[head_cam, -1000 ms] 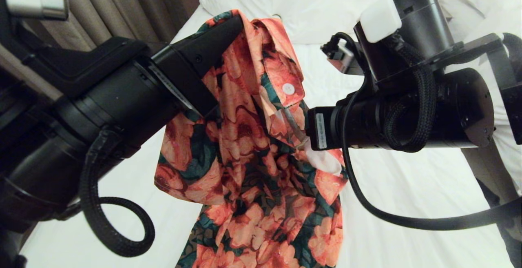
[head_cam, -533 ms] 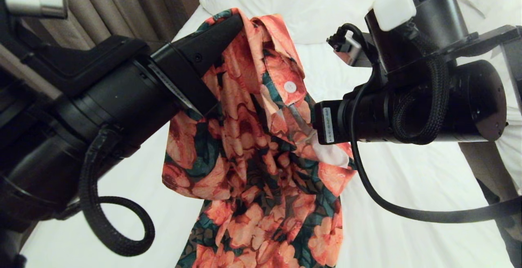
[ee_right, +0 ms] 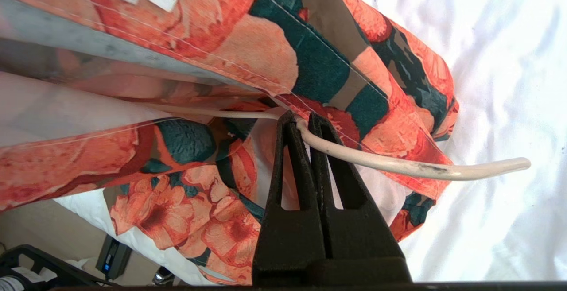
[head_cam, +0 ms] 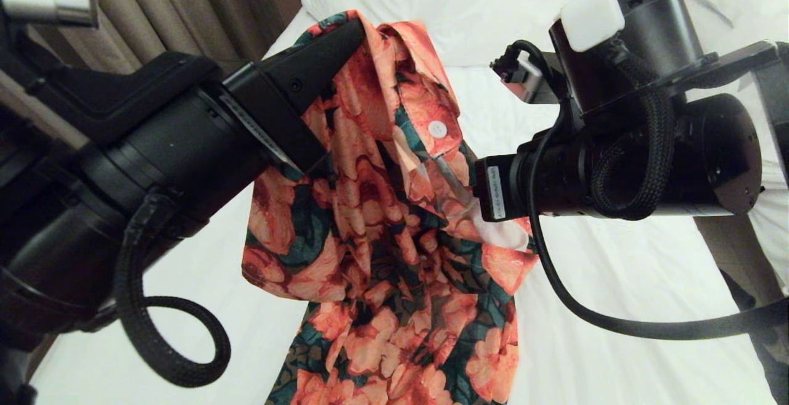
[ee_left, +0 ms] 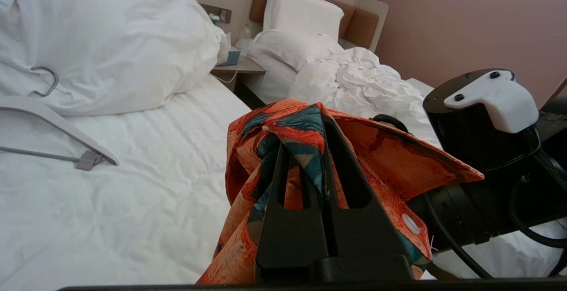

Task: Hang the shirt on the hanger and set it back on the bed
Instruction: Take the clothes hanger out of the clothes

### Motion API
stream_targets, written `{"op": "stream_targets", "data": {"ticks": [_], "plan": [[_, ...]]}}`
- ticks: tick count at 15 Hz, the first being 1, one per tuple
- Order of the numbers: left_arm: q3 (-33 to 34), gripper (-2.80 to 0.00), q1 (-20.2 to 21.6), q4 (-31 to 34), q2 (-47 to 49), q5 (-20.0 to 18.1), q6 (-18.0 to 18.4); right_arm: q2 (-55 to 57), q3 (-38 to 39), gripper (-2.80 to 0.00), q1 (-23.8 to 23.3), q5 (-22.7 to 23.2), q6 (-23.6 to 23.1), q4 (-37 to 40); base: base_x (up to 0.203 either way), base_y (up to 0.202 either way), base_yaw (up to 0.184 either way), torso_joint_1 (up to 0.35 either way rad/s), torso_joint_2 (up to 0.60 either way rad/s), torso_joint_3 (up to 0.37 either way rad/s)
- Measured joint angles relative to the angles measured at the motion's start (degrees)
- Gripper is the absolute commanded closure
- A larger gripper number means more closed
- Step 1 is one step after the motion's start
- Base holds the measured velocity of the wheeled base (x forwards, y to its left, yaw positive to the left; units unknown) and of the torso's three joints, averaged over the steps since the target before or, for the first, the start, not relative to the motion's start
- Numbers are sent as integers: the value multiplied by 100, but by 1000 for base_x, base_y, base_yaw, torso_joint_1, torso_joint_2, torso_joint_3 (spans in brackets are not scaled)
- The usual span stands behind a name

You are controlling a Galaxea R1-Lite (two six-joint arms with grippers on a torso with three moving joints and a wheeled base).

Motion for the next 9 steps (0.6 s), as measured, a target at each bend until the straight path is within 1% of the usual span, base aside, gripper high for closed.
{"op": "stream_targets", "data": {"ticks": [5, 6, 7, 8, 9], "plan": [[-1, 0, 0, -1, 0, -16, -1, 54, -5, -280, -22, -1, -57, -159, 0, 0, 0, 0, 0, 0], [-4, 0, 0, -1, 0, -154, 0, 69, -11, -280, -39, -1, -70, -194, 0, 0, 0, 0, 0, 0], [-4, 0, 0, -1, 0, -167, 1, 92, -13, -280, -58, -1, -88, -206, 0, 0, 0, 0, 0, 0], [-4, 0, 0, -1, 0, -40, 1, 114, -16, -280, -79, -1, -97, -225, 0, 0, 0, 0, 0, 0], [-4, 0, 0, -1, 0, -8, -1, 141, -20, -280, -90, 1, -99, -259, 0, 0, 0, 0, 0, 0]]}}
